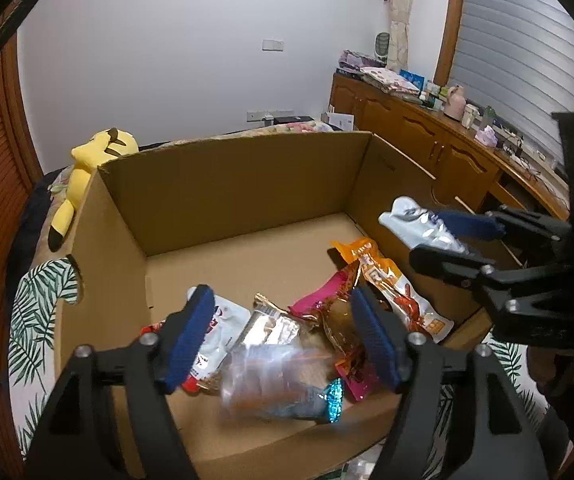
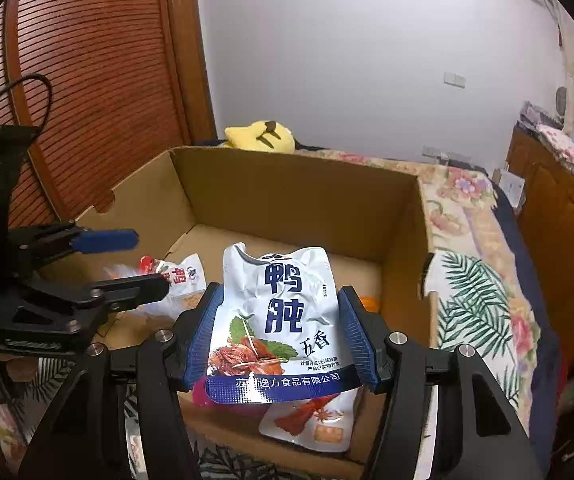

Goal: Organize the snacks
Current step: 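Open both tools to release the packs into the box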

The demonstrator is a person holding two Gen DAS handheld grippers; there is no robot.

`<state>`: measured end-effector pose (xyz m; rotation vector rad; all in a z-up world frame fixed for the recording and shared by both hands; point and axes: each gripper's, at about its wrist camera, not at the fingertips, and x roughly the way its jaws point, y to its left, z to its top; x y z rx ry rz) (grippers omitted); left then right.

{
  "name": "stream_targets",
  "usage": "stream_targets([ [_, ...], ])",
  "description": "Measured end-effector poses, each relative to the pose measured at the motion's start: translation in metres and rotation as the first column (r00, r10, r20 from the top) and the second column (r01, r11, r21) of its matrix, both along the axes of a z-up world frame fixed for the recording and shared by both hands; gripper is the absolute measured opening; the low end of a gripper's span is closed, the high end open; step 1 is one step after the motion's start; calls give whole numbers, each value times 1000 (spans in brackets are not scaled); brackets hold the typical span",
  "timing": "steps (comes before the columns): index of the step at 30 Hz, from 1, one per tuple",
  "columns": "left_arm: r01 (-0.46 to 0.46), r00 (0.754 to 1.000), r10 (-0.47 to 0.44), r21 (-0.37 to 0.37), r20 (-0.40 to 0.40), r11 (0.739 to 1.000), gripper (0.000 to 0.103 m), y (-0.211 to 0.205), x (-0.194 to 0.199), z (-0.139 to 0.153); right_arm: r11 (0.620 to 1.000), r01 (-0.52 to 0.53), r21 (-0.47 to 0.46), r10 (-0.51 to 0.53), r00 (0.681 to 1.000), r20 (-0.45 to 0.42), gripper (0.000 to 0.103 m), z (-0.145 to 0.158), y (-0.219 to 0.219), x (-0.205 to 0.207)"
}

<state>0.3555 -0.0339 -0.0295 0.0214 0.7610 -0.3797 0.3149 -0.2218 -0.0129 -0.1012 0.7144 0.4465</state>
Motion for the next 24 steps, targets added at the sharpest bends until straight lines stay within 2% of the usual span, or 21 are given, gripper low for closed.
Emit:
stream_targets([
  [8, -60, 997, 62, -41, 50, 997, 75, 26, -9, 13, 1000, -22, 11, 22, 998, -57, 60, -9, 10, 17],
  [14, -104, 990, 108, -44, 92, 994, 75, 45, -18, 24, 999, -40, -2, 40, 996, -74, 60, -16, 22, 19],
  [24, -154, 979, 163, -80, 120, 985, 76, 74, -30, 29, 999, -43, -24, 39, 991, -127, 60, -26, 27, 26],
])
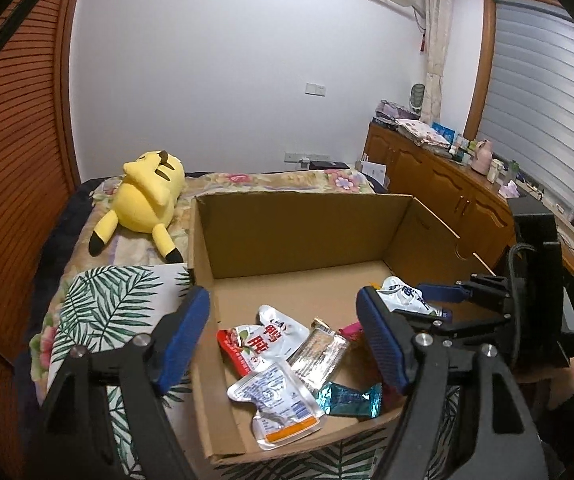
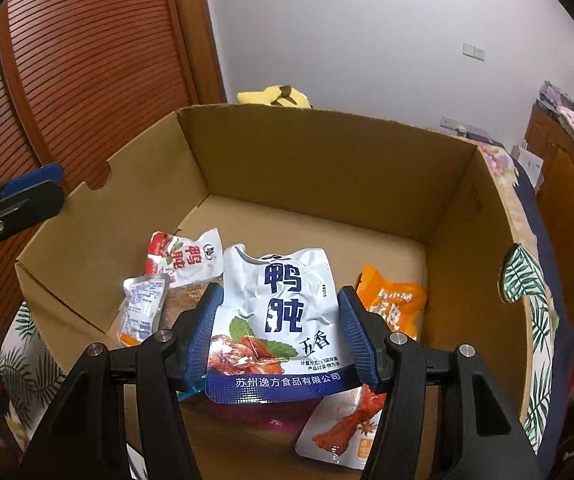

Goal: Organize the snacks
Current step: 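Open both tools to release the packs into the box, then grasp the small white wrapped sweet with the right tool while the left approaches the chicken-feet pack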

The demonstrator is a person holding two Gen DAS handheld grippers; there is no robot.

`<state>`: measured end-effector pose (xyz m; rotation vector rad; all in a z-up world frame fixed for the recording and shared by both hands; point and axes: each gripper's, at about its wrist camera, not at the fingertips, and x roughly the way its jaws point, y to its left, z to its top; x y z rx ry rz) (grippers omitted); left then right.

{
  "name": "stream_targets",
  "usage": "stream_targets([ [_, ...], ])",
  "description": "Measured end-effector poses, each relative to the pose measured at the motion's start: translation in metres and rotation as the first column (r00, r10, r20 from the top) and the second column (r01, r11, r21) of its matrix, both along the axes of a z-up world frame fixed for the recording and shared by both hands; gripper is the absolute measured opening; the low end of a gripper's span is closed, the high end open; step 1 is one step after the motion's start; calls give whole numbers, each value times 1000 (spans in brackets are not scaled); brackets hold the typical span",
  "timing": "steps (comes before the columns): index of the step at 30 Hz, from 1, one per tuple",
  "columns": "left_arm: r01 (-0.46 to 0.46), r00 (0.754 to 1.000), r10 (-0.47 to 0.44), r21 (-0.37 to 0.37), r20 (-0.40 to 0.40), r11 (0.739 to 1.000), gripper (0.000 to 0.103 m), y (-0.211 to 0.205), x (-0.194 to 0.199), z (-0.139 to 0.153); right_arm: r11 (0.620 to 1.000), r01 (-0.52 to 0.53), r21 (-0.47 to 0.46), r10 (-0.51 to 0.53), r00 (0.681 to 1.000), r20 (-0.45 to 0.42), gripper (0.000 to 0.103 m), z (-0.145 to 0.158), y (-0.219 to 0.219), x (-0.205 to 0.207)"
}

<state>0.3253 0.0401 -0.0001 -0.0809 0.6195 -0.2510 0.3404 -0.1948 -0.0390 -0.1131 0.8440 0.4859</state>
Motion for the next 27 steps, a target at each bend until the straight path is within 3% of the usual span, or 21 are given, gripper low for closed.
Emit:
stream_targets([
  [6, -3, 1000, 4, -10, 3, 1000, 76, 0, -10, 1, 1000, 28, -1, -28, 1000, -7, 61, 0, -1, -1],
  [10, -2, 1000, 2, -8, 8, 1000, 76, 3, -20, 2, 999, 48, 10, -48, 999, -3, 70, 2, 0, -1],
  [14, -3, 1000, 3, 3, 15, 1000, 76, 6, -32, 3, 998, 59, 20, -59, 998, 6, 71, 8, -2, -7],
  [27, 1, 1000, -1, 4, 29, 1000, 76, 11, -93, -2, 996, 7, 86, -19, 991, 135, 71, 56, -7, -90],
])
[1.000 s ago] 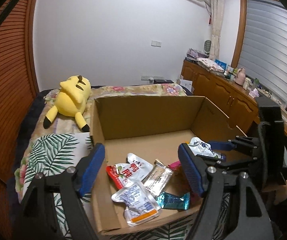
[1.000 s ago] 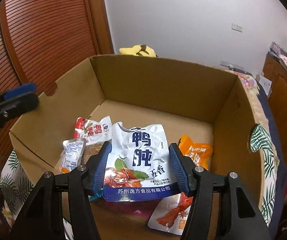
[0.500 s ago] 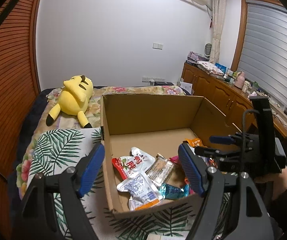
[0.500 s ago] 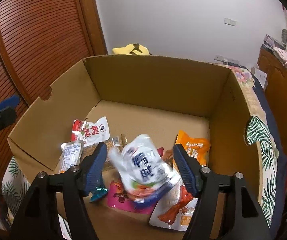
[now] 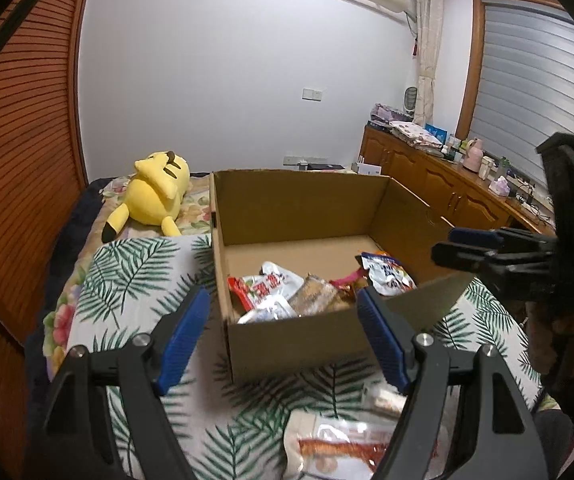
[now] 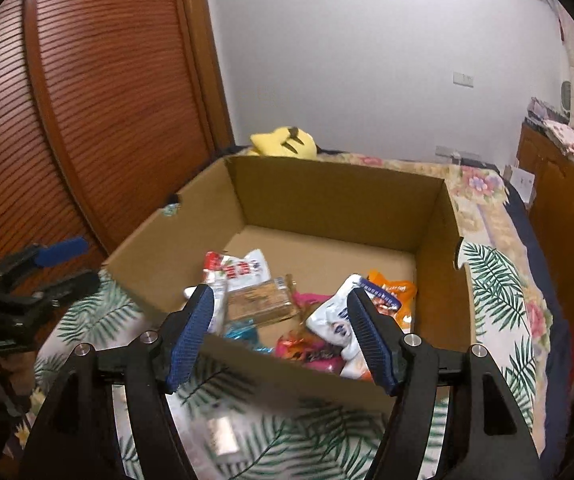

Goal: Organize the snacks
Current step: 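Grasp the small white wrapped sweet with the right tool while the left approaches the chicken-feet pack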

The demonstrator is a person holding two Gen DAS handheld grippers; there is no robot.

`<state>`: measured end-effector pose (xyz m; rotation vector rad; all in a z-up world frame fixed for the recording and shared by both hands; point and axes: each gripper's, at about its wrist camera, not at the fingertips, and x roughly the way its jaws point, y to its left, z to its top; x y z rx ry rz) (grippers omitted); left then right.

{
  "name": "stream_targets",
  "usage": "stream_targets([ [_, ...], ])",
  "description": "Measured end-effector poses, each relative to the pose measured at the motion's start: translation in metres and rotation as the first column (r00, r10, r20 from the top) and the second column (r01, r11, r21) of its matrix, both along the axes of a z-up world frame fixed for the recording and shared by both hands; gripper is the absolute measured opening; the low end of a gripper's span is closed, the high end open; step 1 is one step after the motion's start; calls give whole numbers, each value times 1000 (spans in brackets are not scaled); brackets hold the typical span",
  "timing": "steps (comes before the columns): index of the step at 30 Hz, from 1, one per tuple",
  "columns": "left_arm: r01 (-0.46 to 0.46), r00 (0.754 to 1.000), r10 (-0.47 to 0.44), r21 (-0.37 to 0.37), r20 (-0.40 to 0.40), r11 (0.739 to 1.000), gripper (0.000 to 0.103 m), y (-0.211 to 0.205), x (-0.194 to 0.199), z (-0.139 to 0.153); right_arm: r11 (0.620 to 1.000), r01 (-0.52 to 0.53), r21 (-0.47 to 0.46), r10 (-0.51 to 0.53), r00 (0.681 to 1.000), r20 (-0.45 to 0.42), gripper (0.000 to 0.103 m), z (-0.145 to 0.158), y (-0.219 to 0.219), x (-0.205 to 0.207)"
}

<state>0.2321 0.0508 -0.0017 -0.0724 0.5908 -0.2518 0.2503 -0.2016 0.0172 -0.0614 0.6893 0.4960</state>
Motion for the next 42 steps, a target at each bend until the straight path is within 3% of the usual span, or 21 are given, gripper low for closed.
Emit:
stream_targets([
  [9, -36, 999, 36, -17, -37, 999, 76, 12, -38, -24, 997, -72, -16, 73, 997, 36, 71, 5, 6, -58],
  [12, -53, 997, 52, -20, -58, 998, 76, 14, -45, -37, 995, -89, -33, 90, 996, 29, 66, -2, 8, -68],
  [22, -71, 991, 68, -20, -119, 997, 76, 14, -55, -71, 985, -139, -101, 133, 989, -68, 61, -48, 23, -69],
  [29, -81, 986, 79, -6, -149, 997, 76, 15, -55, -92, 975, -174, -137, 148, 972, -183, 57, -93, 36, -53],
  [35, -91, 981, 88, -8, -175, 996, 76, 20, -55, -106, 964, -194, -183, 145, 956, -254, 48, -123, 46, -38],
  [41, -92, 978, 92, 7, -189, 996, 76, 18, -57, -115, 957, -210, -201, 155, 953, -261, 31, -130, 53, -33],
  [42, -91, 977, 90, 4, -193, 996, 76, 17, -57, -116, 955, -214, -207, 157, 953, -260, 22, -131, 54, -33],
])
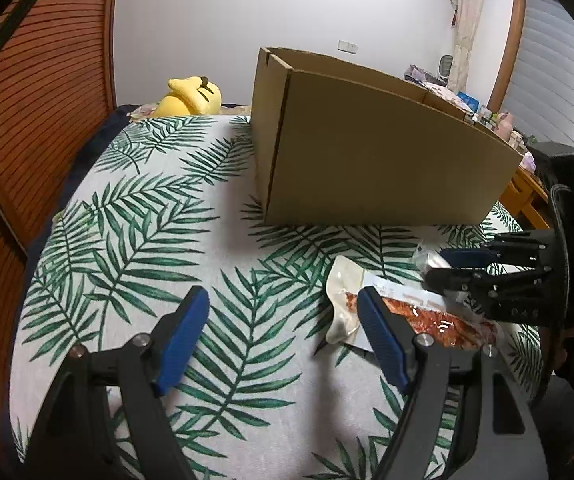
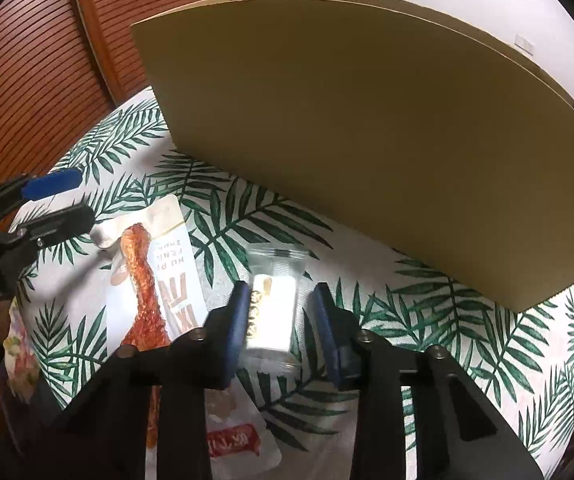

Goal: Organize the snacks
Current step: 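Grasp the small white wrapped sweet with the right tool while the left approaches the chicken-feet pack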

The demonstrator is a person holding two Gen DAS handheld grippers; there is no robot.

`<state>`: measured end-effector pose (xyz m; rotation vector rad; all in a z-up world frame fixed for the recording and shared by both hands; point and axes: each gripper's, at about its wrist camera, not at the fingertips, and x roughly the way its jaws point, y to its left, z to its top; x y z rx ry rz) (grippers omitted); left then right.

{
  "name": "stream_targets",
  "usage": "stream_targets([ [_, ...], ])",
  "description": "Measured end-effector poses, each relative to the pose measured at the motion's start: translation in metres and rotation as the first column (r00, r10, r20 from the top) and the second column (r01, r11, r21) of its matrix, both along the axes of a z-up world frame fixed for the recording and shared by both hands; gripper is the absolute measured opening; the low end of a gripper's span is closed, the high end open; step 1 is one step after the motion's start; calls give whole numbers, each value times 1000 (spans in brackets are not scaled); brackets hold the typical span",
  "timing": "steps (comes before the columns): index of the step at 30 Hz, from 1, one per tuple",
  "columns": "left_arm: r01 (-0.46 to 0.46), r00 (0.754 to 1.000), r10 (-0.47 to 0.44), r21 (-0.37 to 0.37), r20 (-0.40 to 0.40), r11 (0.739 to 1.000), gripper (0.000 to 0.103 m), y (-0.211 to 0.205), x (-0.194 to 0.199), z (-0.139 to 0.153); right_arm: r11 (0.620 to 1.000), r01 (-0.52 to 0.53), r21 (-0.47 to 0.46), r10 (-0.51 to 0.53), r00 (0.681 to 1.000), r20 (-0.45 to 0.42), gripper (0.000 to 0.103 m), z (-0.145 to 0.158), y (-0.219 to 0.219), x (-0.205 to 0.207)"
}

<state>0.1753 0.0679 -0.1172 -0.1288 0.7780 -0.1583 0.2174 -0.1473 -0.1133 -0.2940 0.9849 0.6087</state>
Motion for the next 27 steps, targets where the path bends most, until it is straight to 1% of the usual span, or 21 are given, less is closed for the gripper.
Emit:
stream_targets([
  [1, 2, 1000, -2, -4, -3, 1000, 76, 0, 0, -1, 1000, -4, -15, 4, 1000, 6, 20, -1, 2, -1],
  [2, 3, 1000, -3, -7, -6, 1000, 76, -1, 0, -2, 1000, -9, -19, 9, 1000, 11, 20, -1, 1, -1],
  [6, 10, 1000, -11, -13, -21, 1000, 76, -9, -1, -4, 1000, -16, -2, 16, 999, 31, 20, 1, -4, -8],
  [11, 22, 999, -23, -27, -33, 999, 76, -26, -1, -4, 997, 14, 77, -18, 998, 62, 20, 11, -23, -24],
  [16, 34, 998, -36, -39, -50, 999, 76, -50, 1, -2, 992, 32, 122, -46, 993, 107, 20, 23, -47, -41],
  [21, 15, 997, -17, -29, -74, 999, 76, -72, 3, -4, 989, 47, 143, -69, 986, 153, 20, 28, -69, -53],
  [25, -26, 996, 24, -20, -84, 999, 77, -79, 0, -6, 985, 55, 163, -81, 984, 157, 20, 26, -81, -55],
  [27, -52, 995, 49, -35, -89, 998, 76, -76, -3, -5, 983, 58, 174, -86, 984, 158, 20, 25, -85, -57],
])
